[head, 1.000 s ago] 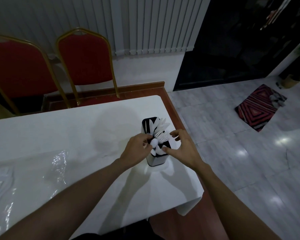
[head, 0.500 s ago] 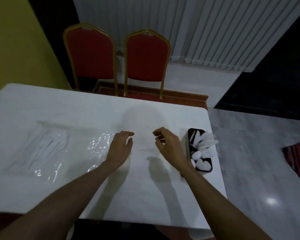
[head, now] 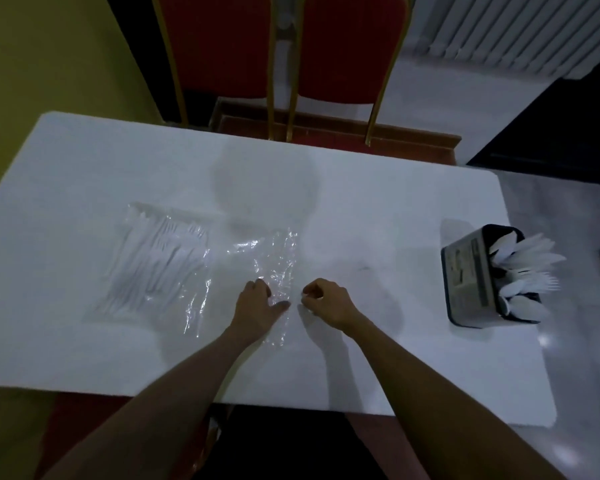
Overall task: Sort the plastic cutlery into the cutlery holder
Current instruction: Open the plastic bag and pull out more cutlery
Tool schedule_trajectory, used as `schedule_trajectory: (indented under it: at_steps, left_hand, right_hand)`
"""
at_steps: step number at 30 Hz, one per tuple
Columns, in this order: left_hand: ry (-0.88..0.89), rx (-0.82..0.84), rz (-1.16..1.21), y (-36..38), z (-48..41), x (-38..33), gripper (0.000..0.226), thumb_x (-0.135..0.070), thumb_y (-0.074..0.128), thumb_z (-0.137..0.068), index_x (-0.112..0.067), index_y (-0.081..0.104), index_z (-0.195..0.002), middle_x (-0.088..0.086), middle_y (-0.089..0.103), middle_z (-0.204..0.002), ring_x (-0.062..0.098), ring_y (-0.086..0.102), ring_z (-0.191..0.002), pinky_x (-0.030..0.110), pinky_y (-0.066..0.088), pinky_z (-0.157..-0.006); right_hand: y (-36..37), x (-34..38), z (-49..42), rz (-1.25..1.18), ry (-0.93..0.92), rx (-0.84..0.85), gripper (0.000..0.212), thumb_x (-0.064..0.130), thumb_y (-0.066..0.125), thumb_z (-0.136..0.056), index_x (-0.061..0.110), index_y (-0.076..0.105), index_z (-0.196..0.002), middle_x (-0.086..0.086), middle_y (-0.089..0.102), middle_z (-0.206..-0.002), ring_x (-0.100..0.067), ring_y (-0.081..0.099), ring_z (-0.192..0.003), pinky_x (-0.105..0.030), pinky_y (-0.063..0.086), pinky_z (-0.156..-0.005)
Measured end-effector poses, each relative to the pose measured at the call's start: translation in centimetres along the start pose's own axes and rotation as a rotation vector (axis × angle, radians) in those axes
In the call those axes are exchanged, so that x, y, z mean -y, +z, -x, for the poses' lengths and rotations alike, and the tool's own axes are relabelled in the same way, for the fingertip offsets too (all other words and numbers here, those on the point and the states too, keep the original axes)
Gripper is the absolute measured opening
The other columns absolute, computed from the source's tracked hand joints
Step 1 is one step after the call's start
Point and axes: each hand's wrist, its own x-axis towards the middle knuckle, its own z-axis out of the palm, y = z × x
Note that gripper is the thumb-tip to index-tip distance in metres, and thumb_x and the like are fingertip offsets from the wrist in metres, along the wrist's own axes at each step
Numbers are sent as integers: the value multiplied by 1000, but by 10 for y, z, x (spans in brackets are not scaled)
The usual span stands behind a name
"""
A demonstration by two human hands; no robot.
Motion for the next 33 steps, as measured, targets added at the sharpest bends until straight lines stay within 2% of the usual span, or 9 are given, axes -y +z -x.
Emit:
schedule_trajectory:
  at_steps: [3, 7, 11, 16, 19, 23, 26, 29, 33]
  left_hand:
    - [92, 55, -172, 7, -5, 6, 56, -41, 74, -74, -4, 48, -107, 10, 46, -108, 28, 47, -99, 34, 43, -82]
    - [244, 56, -304, 11, -7, 9, 33, -29, 57, -91, -3, 52, -110, 14, 48, -115, 31, 45, -105, 35, 36, -91]
    - [269, 21, -66, 5, -7, 19, 6, -9, 58, -86, -4, 61, -86, 13, 53, -85, 33, 55, -83, 31, 37, -72]
    - [171, 29, 153, -16, 1, 18, 13, -9, 55, -85, -12, 60, -73, 7, 56, -75, 17, 53, -70, 18, 37, -63]
    - [111, -20, 211, -24, 2, 7, 11, -14, 58, -84, -16, 57, -73, -1, 59, -70, 9, 54, -64, 22, 40, -63]
    - [38, -109, 465, -35, 1, -11, 4, -11, 60, -86, -11, 64, -84, 2, 69, -67, 9, 65, -55, 19, 53, -61]
    - [49, -156, 402, -43, -4, -18, 10, -12, 63, -84, -14, 67, -76, -3, 67, -60, 4, 61, -51, 21, 53, -61]
    - [0, -125, 386, -49, -8, -27, 8, -16, 65, -85, -13, 70, -79, 1, 68, -62, 11, 62, -57, 27, 55, -69]
    - [-119, -56, 507, -54, -11, -36, 15, -13, 59, -89, -18, 68, -77, 1, 65, -65, 12, 59, -59, 29, 53, -72]
  right_hand:
    - [17, 5, -6, -101, 77, -61, 26, 20, 60, -90, 10, 63, -114, -9, 67, -108, -25, 65, -99, -39, 53, -94]
    - [31, 15, -10, -294, 181, -167, 17, 16, 57, -92, 11, 63, -108, -3, 67, -92, -18, 65, -85, -32, 55, -86]
    - [36, 24, -11, -488, 250, -211, 17, 21, 59, -94, 7, 66, -100, -6, 68, -82, -17, 64, -72, -30, 58, -76]
    - [30, 35, -12, -602, 192, -149, 14, 12, 64, -90, 2, 71, -96, -18, 71, -90, -25, 68, -75, -33, 61, -74]
    - [25, 44, -12, -571, 137, -107, 11, 8, 65, -87, -1, 69, -93, -18, 72, -91, -29, 71, -81, -34, 61, -76]
    - [16, 53, -10, -510, 60, -130, 11, 4, 71, -80, -1, 67, -88, -18, 72, -83, -23, 70, -71, -34, 62, -74]
    - [7, 57, -8, -525, 27, -97, 16, 1, 72, -80, -1, 70, -96, -19, 72, -86, -23, 70, -72, -33, 61, -75]
    - [-1, 62, -6, -453, -30, -92, 19, -2, 68, -83, 1, 71, -101, -15, 71, -83, -19, 68, -67, -27, 61, -73]
    - [-6, 72, -7, -292, -118, -152, 16, -1, 65, -85, 5, 74, -97, -9, 70, -76, -15, 64, -63, -27, 60, -72]
